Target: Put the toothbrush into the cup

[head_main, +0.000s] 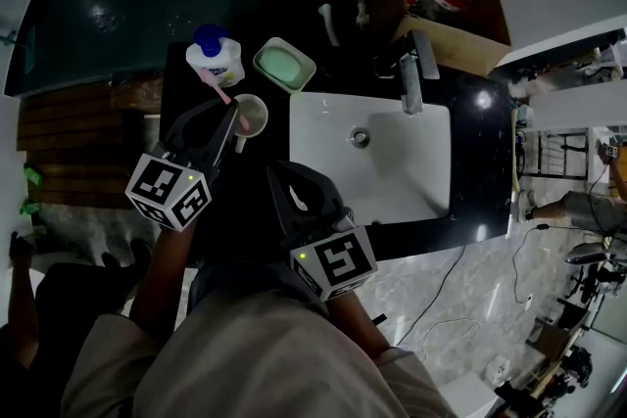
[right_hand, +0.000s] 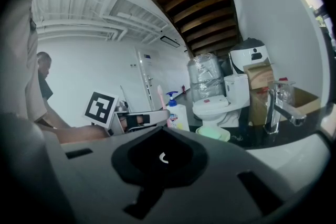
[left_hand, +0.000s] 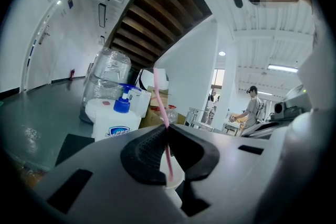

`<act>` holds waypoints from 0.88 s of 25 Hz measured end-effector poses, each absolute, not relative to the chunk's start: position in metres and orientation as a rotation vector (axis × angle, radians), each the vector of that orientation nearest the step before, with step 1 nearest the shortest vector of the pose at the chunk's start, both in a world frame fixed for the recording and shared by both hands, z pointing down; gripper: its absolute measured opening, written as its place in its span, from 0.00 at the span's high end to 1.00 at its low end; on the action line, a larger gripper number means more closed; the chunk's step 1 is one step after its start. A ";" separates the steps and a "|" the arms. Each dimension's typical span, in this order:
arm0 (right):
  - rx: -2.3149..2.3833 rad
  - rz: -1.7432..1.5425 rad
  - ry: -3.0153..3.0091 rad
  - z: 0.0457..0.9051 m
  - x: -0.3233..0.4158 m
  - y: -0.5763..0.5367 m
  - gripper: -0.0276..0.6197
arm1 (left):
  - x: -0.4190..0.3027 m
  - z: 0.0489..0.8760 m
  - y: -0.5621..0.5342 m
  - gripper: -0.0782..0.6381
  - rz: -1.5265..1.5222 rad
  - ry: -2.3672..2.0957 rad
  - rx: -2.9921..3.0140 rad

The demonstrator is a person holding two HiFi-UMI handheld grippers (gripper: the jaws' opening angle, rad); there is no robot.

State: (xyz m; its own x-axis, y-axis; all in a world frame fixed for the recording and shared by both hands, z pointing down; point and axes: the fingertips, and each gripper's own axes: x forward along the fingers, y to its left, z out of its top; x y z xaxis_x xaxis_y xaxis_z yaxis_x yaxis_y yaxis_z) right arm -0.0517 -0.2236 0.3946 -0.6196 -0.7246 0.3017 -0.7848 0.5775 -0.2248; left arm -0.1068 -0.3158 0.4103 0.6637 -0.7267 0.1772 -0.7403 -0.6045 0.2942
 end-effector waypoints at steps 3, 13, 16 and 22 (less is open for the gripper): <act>1.271 0.509 -2.629 0.396 -0.052 -0.224 0.95 | -0.107 0.415 -0.316 0.86 0.064 -1.163 2.535; 1.270 0.521 -2.626 0.398 -0.051 -0.225 0.95 | -0.105 0.426 -0.318 0.86 0.103 -1.172 2.538; 1.268 0.524 -2.624 0.399 -0.051 -0.225 0.95 | -0.104 0.429 -0.319 0.86 0.116 -1.174 2.539; 1.267 0.527 -2.617 0.401 -0.051 -0.225 0.95 | -0.103 0.433 -0.319 0.86 0.133 -1.175 2.543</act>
